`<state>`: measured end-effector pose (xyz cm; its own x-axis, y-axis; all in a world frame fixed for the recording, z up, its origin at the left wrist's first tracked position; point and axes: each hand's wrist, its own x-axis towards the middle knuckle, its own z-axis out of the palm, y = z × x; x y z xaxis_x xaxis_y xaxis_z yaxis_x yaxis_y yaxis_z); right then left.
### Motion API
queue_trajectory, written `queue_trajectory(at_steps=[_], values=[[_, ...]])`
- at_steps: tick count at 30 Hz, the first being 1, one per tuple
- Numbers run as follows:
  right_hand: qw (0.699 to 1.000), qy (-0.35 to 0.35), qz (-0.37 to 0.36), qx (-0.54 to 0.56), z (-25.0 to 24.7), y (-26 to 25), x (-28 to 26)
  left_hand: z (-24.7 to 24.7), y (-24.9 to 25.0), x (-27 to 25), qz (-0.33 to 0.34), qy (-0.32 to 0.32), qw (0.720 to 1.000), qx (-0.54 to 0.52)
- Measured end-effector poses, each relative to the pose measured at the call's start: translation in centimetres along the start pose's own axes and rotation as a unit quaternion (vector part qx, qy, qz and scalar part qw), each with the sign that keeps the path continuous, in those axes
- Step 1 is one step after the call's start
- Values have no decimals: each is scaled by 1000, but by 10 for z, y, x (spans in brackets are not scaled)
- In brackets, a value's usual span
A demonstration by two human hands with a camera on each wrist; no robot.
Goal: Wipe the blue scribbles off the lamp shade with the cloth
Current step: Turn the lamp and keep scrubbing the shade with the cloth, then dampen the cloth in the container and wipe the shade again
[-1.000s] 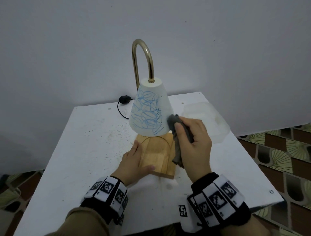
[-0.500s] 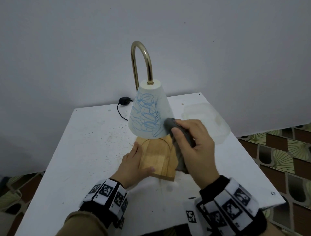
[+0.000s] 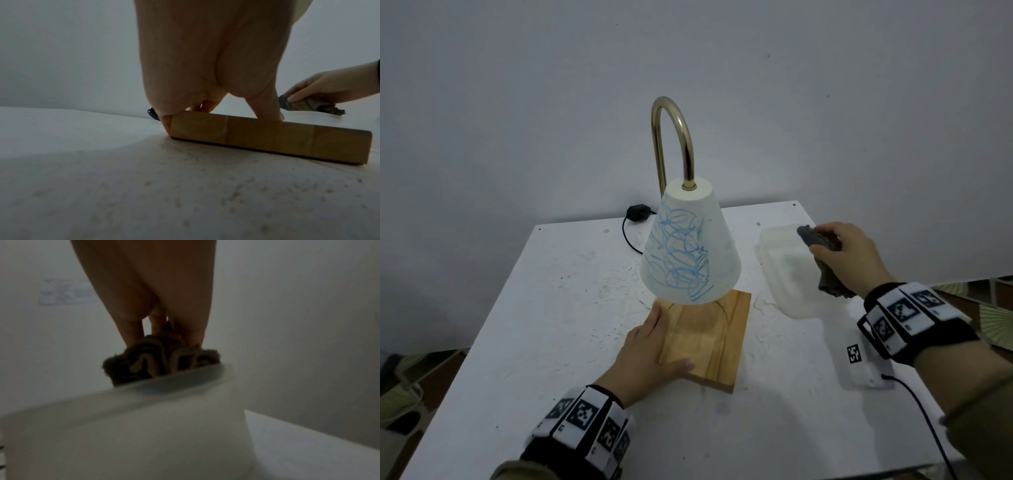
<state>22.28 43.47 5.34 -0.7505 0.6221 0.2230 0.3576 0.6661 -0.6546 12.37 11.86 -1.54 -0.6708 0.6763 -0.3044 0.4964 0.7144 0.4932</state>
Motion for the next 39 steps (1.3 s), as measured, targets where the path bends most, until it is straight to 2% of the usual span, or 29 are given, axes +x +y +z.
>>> queue_trajectory(at_steps=[3,8,11,13,15,16,17,18,20,22,23,26,31,39], values=[[997,-49,-15,-50,18,9,15,3,-5,3,11,12,1000,-12],[980,-146,1,-133,50,30,26,3,-3,1,6,9,1000,-13],[968,-169,5,-187,55,30,25,3,-4,1,11,19,1000,-18],[973,-115,-18,-199,51,22,15,4,-6,2,21,23,999,-27],[986,-12,-85,-141,48,7,-8,3,-4,0,22,27,999,-33],[987,13,-118,-107,47,-3,-24,2,-2,-1,20,31,999,-32],[987,6,-137,-80,48,-11,-43,2,2,-3,11,34,999,-29],[988,-29,-140,-58,49,-19,-63,2,6,-6,-3,37,999,-25],[982,-154,-102,-45,53,-30,-101,4,15,-13,-30,42,998,-21],[962,-261,-49,-63,58,-34,-122,8,23,-16,-56,53,997,-21],[954,-289,-37,-64,61,-36,-128,10,26,-18,-67,57,996,-21],[949,-310,-32,-41,63,-44,-130,16,37,-25,-92,72,993,-10],[942,-324,-41,-78,72,-39,-126,24,53,-36,-113,79,990,10],[940,-322,-58,-100,72,-31,-101,33,64,-46,-107,91,990,16]])
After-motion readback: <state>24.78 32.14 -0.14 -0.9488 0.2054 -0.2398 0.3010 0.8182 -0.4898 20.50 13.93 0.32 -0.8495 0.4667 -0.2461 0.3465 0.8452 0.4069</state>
